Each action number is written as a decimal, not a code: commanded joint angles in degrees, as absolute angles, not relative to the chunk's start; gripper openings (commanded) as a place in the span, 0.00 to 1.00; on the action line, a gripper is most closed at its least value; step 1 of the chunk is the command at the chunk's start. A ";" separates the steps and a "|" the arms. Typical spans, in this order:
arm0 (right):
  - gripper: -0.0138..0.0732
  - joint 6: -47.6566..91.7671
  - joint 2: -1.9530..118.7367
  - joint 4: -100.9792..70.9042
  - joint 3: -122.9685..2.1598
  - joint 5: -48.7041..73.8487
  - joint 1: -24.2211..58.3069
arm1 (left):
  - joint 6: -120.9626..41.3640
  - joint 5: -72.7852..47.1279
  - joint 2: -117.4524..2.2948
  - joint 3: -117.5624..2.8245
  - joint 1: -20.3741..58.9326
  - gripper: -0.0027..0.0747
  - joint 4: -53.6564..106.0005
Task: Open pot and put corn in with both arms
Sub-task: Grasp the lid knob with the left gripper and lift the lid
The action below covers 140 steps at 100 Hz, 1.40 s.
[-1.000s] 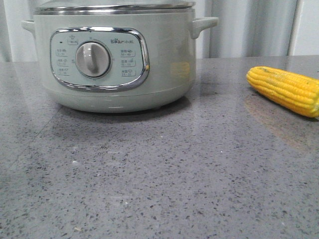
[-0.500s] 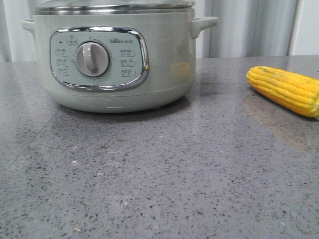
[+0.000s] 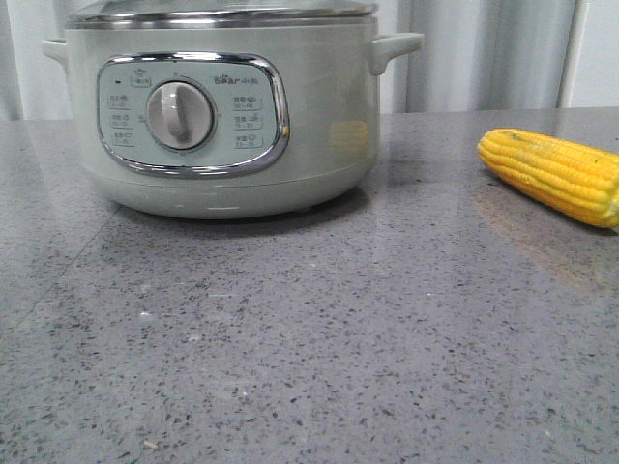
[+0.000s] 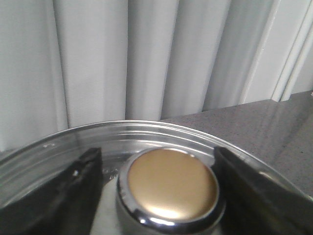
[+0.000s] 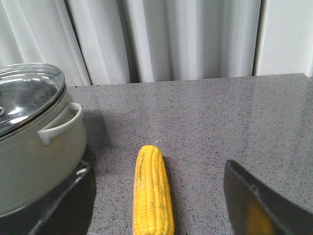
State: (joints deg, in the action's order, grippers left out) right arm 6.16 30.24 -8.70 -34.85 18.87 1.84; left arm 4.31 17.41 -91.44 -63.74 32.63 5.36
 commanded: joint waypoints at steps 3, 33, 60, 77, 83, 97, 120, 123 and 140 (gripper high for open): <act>0.67 6.68 30.87 -8.20 -36.88 14.49 1.60 | 4.89 21.46 -89.43 -65.35 32.85 0.33 6.15; 0.67 6.68 30.87 -8.20 -36.88 14.83 1.60 | 4.20 24.80 -83.55 -65.49 32.58 0.18 6.02; 0.67 6.68 30.87 -8.20 -36.88 14.83 1.60 | 3.99 20.36 -71.53 -66.38 22.45 0.18 5.94; 0.67 6.68 30.87 -8.30 -36.88 14.83 1.60 | 2.57 7.90 -65.86 -66.38 9.02 0.18 5.94; 0.67 6.68 30.87 -8.40 -36.88 14.83 1.60 | 2.57 3.15 -64.85 -66.38 4.35 0.18 5.94; 0.67 6.68 30.87 -8.49 -36.88 14.83 1.60 | 2.57 -3.14 -64.36 -64.20 -5.88 0.18 5.94; 0.67 6.68 30.87 -8.63 -36.88 15.61 1.60 | 2.57 6.65 -64.36 -50.13 -9.60 0.18 6.51; 0.67 6.68 30.87 -8.63 -36.88 15.71 1.60 | 2.57 9.73 -64.36 -47.86 -9.09 0.18 6.51; 0.67 6.68 30.87 -8.63 -36.88 15.71 1.60 | 2.68 25.98 -64.48 -34.77 -5.86 0.18 6.51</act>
State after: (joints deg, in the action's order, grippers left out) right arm 6.16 30.24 -8.70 -34.85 19.32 1.84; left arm 2.69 9.33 -66.30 -37.18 -7.19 6.16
